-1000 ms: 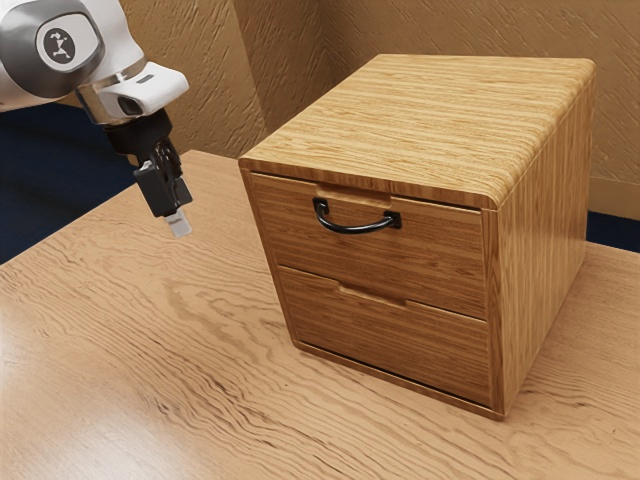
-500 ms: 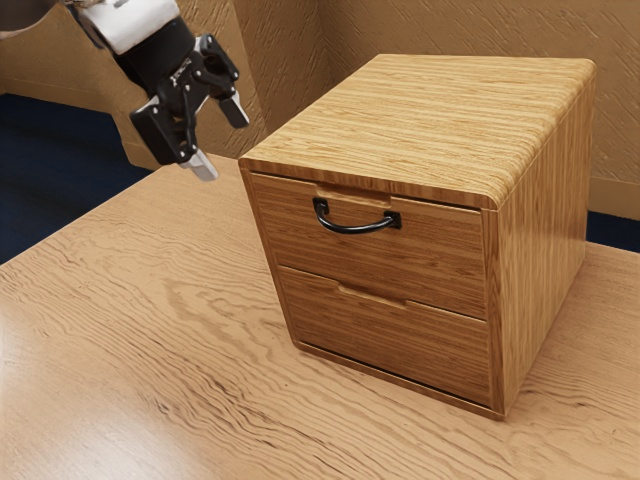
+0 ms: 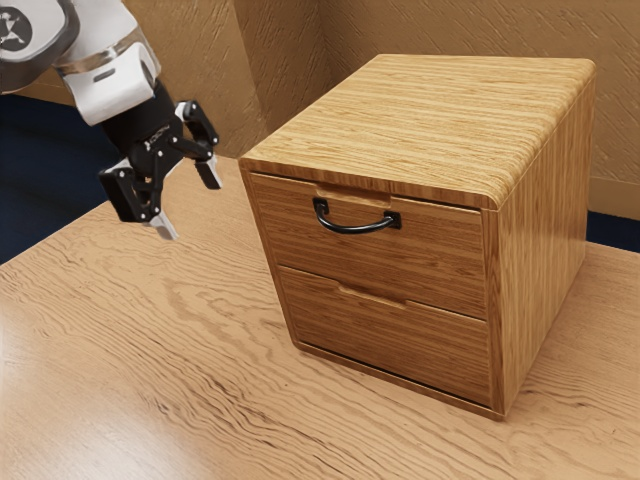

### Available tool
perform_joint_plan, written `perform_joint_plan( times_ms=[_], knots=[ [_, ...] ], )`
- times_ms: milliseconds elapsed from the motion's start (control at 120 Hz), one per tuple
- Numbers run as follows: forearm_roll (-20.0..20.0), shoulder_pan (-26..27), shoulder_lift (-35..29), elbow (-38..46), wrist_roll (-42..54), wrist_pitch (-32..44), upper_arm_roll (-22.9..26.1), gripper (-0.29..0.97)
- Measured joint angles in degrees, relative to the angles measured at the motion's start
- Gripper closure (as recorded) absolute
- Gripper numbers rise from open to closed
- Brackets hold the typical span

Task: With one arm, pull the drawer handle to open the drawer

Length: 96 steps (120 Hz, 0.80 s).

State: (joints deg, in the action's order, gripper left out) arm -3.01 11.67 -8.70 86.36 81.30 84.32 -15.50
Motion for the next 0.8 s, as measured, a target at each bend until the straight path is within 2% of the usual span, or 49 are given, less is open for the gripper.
perform_joint_plan(
  times_ms=[217, 325, 500, 800],
  knots=[
    [2.63, 4.10, -0.35, 1.57, -4.57, 2.17, 2.43, 0.00],
    [3.83, 5.40, -3.38, 6.16, -6.37, 5.57, 2.86, 0.00],
    [5.27, 7.26, -5.02, 7.34, -8.73, 9.86, 4.85, 0.00],
    [6.38, 8.95, -3.02, 8.68, -12.26, 15.78, 5.58, 0.00]
  ],
)
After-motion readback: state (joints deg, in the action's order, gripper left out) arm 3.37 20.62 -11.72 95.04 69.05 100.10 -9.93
